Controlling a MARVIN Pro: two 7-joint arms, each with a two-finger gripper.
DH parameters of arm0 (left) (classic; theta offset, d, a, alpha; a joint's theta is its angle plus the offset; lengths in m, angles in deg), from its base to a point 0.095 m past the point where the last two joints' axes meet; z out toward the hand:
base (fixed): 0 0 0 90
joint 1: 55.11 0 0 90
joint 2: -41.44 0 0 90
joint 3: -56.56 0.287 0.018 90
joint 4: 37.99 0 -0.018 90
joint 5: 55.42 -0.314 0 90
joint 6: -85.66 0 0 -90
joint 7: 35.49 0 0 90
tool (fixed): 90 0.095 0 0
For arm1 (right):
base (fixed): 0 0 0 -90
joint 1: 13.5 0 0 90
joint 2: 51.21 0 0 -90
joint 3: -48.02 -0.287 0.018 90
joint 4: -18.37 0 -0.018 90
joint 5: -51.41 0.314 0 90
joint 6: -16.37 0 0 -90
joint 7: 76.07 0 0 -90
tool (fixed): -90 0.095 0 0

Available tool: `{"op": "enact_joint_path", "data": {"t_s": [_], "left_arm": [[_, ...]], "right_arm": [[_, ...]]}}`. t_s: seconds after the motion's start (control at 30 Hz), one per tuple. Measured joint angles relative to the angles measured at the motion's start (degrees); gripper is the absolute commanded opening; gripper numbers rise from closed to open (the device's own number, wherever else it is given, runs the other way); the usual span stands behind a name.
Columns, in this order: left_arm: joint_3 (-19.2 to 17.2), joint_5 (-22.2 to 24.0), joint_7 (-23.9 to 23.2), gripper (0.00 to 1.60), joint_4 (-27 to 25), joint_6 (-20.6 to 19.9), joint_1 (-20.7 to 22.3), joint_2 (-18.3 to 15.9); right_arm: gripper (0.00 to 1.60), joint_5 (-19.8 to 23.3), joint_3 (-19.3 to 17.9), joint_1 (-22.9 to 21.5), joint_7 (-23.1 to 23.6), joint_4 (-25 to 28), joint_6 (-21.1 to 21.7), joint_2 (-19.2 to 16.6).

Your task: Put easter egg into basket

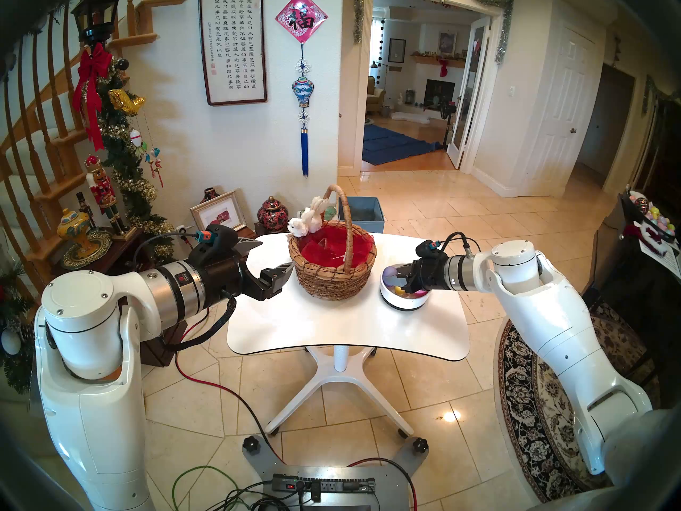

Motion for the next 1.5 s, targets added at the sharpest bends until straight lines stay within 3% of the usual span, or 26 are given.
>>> {"op": "enact_joint_path", "data": {"t_s": [0.6,1.5], "left_arm": [[-0.01,0.00,-0.01,1.60,0.00,0.00,0.00,0.00],[-0.01,-0.01,-0.02,1.60,0.00,0.00,0.00,0.01]], "right_arm": [[0.64,1.59,-2.10,0.78,-0.01,4.04,0.53,-1.61],[0.57,2.09,-2.89,0.12,-3.73,11.37,7.99,-2.42]]}}
